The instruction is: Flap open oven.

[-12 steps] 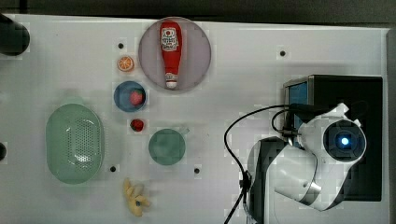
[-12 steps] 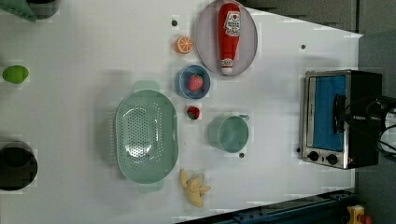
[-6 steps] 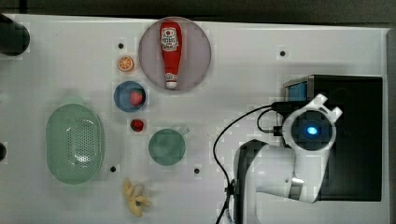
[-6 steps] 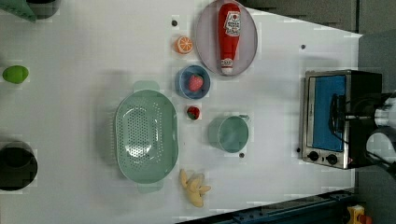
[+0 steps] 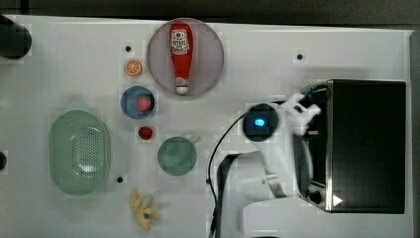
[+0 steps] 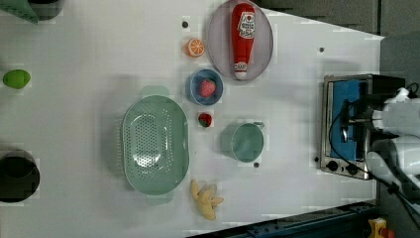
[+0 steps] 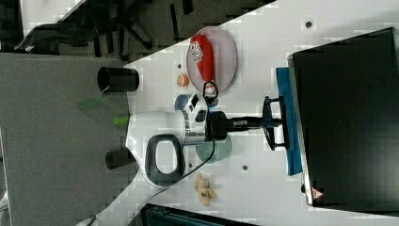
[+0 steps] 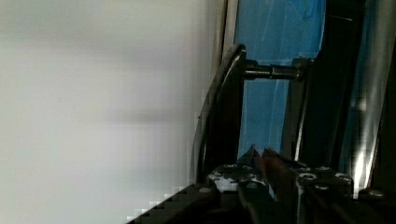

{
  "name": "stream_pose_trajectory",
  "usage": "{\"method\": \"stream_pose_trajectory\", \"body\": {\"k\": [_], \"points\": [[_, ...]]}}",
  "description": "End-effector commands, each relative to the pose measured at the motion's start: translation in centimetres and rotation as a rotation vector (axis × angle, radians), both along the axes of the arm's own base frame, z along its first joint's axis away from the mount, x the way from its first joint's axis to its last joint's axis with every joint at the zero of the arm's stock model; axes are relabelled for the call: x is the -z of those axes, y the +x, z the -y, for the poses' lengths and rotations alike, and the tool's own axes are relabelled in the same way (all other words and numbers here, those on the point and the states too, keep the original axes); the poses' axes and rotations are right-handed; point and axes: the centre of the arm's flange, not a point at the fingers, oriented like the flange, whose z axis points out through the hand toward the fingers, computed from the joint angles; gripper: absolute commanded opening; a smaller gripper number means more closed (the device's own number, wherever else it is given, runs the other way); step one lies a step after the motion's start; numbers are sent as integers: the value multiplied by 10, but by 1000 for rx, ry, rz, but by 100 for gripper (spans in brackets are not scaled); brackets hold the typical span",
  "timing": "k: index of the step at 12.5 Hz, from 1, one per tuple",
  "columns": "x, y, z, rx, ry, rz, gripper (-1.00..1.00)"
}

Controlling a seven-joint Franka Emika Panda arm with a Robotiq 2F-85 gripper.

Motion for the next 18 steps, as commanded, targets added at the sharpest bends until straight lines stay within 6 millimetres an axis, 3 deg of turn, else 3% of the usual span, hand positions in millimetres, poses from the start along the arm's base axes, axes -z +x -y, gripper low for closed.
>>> {"method": "stream_pose_trajectory", "body": {"k": [1, 8, 13, 16, 18], "points": [[35, 1, -59, 71, -93, 21, -65], [109, -2, -118, 49, -227, 11, -65], [161, 2, -136, 12, -277, -28, -65], [177, 2, -138, 7, -255, -27, -65], [174, 5, -138, 15, -252, -13, -65]]}}
